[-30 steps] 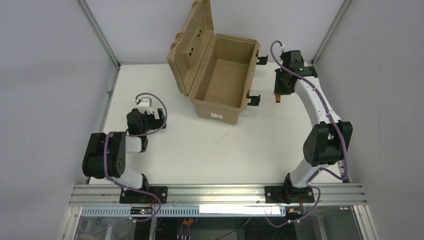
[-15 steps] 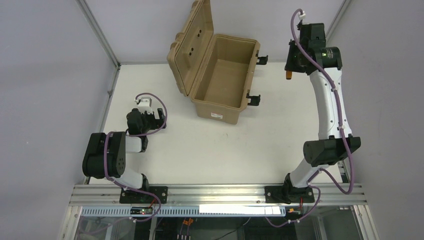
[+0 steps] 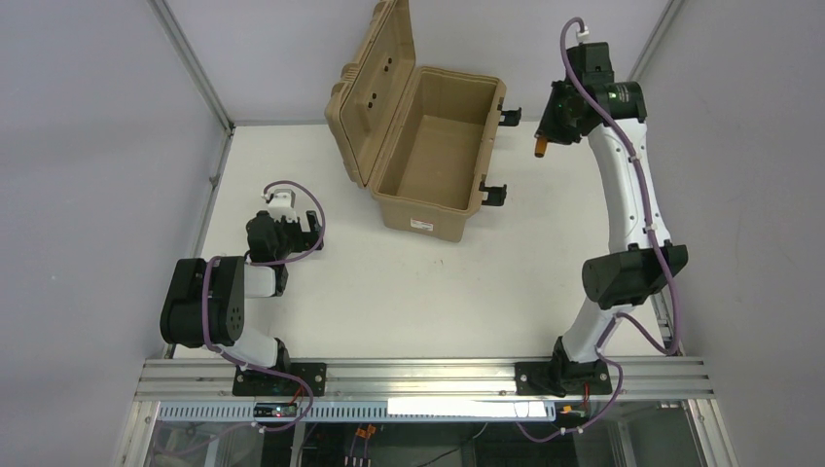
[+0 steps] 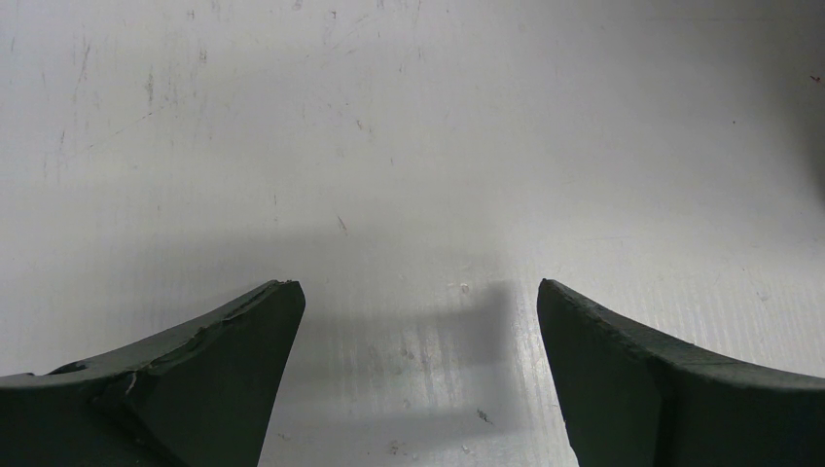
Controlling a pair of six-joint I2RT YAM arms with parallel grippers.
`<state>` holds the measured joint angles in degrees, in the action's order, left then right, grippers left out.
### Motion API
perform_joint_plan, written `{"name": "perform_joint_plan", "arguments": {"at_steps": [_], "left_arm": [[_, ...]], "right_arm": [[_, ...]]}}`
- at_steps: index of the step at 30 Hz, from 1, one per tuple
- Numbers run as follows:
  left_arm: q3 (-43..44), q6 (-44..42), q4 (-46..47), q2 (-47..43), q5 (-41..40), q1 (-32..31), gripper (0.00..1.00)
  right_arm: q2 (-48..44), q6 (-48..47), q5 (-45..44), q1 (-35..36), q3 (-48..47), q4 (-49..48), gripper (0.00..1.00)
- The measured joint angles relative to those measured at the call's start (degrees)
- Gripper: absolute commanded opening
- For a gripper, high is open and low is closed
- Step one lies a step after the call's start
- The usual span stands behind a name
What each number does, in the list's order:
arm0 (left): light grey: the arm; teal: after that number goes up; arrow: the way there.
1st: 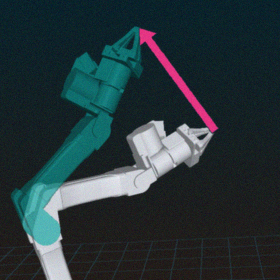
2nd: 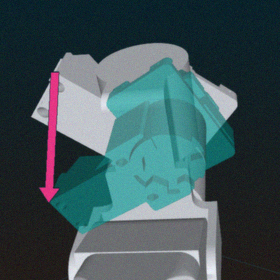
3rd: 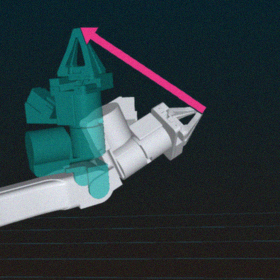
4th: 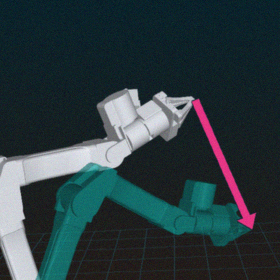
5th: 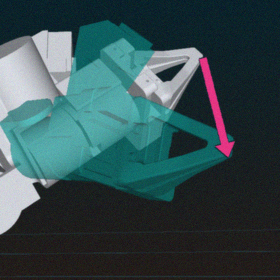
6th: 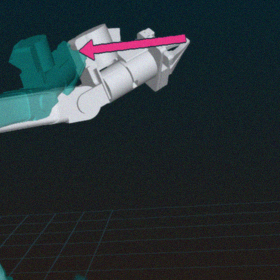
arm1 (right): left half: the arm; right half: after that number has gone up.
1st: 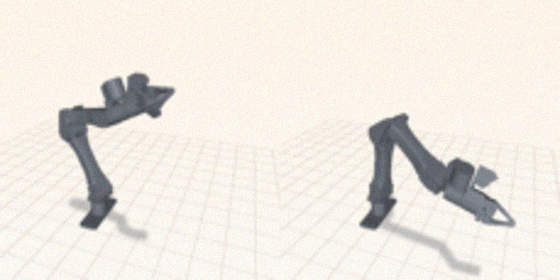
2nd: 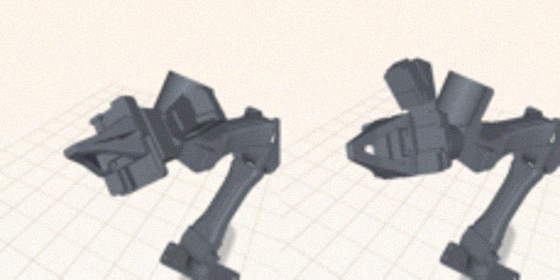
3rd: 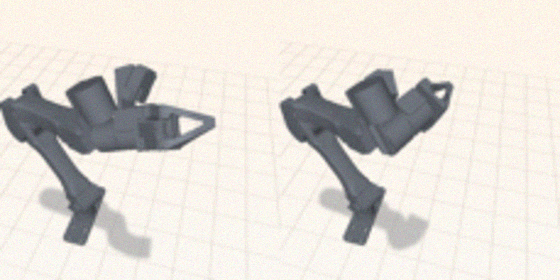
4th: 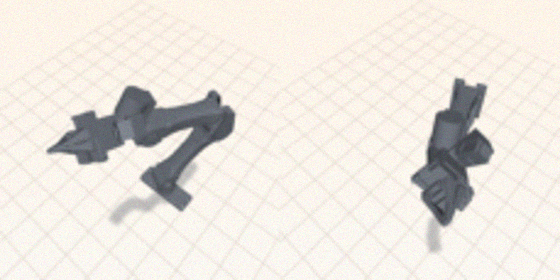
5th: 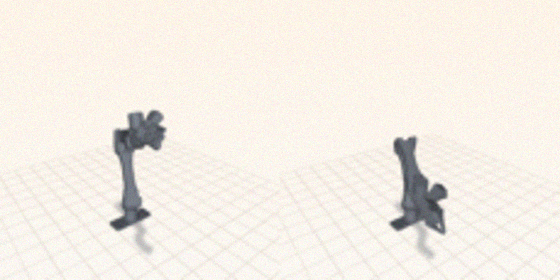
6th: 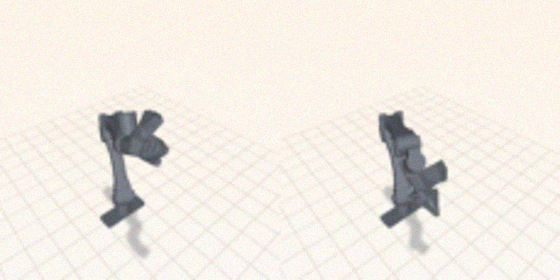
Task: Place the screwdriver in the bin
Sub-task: Place the screwdriver in the bin.
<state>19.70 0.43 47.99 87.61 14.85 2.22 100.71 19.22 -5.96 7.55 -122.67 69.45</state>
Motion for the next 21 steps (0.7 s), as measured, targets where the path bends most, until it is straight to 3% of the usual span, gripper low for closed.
{"name": "perform_joint_plan", "arguments": {"at_steps": [21], "left_arm": [[0.0,0.0,0.02,0.0,0.0,0.02,0.99]], "right_arm": [[12.61,12.2,-6.36,16.98,-10.21,-2.56,0.0]]}}
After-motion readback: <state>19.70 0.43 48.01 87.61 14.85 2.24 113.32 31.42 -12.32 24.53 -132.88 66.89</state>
